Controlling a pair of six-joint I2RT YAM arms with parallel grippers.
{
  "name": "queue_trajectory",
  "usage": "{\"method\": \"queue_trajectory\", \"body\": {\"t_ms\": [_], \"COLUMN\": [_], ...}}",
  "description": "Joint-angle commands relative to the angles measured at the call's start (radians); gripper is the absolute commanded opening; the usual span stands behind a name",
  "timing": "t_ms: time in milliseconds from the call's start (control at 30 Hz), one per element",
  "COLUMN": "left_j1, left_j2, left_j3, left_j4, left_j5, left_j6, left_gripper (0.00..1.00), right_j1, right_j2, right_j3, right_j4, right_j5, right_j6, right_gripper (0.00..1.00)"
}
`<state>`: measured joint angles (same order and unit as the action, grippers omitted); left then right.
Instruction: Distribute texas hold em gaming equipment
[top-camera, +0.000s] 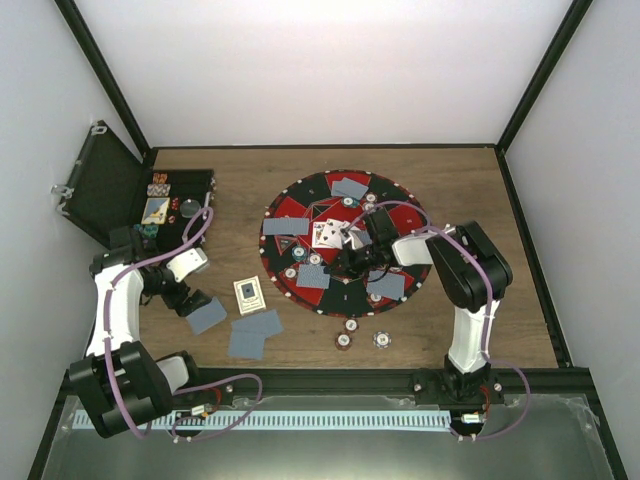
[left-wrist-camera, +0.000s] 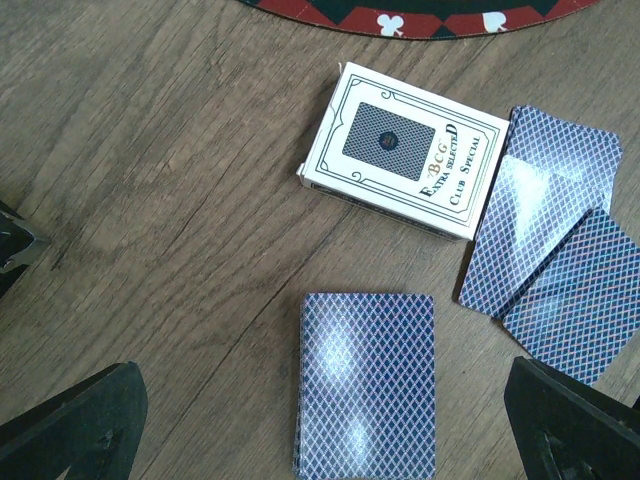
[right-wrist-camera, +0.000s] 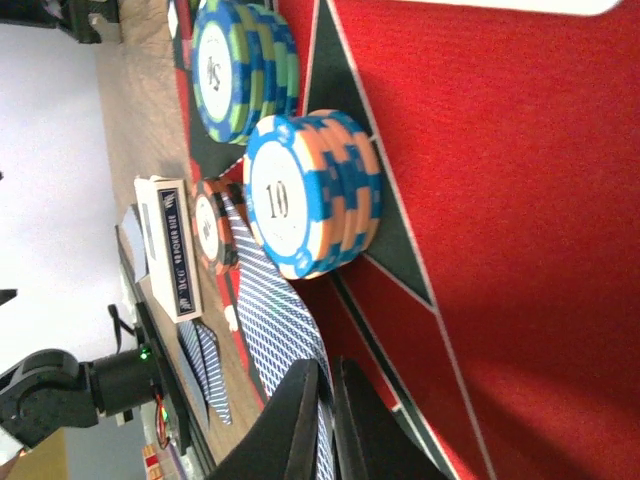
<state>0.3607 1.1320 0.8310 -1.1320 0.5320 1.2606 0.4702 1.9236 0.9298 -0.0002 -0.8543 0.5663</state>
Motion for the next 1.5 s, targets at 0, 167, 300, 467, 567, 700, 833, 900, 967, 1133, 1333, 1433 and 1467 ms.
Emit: {"method": "queue_trajectory", "body": {"t_ms": [0, 167, 300, 467, 567, 700, 833, 900, 967, 1133, 1333, 1433, 1467], "left_j1": [0.007, 0.007, 0.007, 0.008, 0.007, 0.007, 0.007, 0.007, 0.007, 0.007, 0.007, 0.007, 0.007], "left_j2": [-0.003, -0.003, -0.002, -0.001, -0.002, -0.001, 0.001, 0.004, 0.005, -0.002, -0.044, -0.073, -0.08], "left_j3": [0.019, 0.018, 0.018, 0.017, 0.019, 0.019, 0.024, 0.027, 0.031, 0.029, -0.019, -0.066, -0.081], "left_j4": [-0.014, -0.017, -0.016, -0.015, -0.017, -0.018, -0.02, -0.02, -0.017, 0.044, 0.313, 0.478, 0.529], "left_j5": [0.019, 0.019, 0.017, 0.013, 0.015, 0.013, 0.011, 0.015, 0.023, 0.049, 0.058, 0.071, 0.074], "left_j6": [0.029, 0.034, 0.033, 0.034, 0.034, 0.033, 0.033, 0.03, 0.022, -0.043, -0.292, -0.456, -0.5], "left_gripper": [1.0, 1.0, 1.0, 1.0, 1.0, 1.0, 1.0, 1.0, 1.0, 1.0, 1.0, 1.0, 1.0], "right_j1": [0.01, -0.001, -0.051, -0.148, -0.216, -0.326, -0.415, -0.437, -0.442, -0.443, -0.443, -0.443, -0.443], "right_j2": [0.001, -0.046, -0.119, -0.2, -0.226, -0.239, -0.214, -0.189, -0.161, -0.089, -0.062, -0.076, -0.087], "right_j3": [-0.016, -0.021, -0.043, -0.081, -0.084, -0.061, 0.002, 0.048, 0.088, 0.139, 0.102, 0.096, 0.096], "right_j4": [0.059, 0.067, 0.082, 0.093, 0.064, 0.021, -0.067, -0.121, -0.159, -0.199, -0.21, -0.243, -0.258], "right_j5": [-0.073, -0.096, -0.129, -0.176, -0.19, -0.183, -0.124, -0.077, -0.022, 0.048, 0.099, 0.151, 0.17], "right_j6": [0.026, 0.037, 0.056, 0.078, 0.061, 0.046, 0.008, -0.02, -0.047, -0.062, -0.072, -0.081, -0.084], "right_gripper": [0.04, 0.01, 0.01, 0.01, 0.01, 0.01, 0.01, 0.01, 0.01, 0.08, 0.16, 0.23, 0.3]}}
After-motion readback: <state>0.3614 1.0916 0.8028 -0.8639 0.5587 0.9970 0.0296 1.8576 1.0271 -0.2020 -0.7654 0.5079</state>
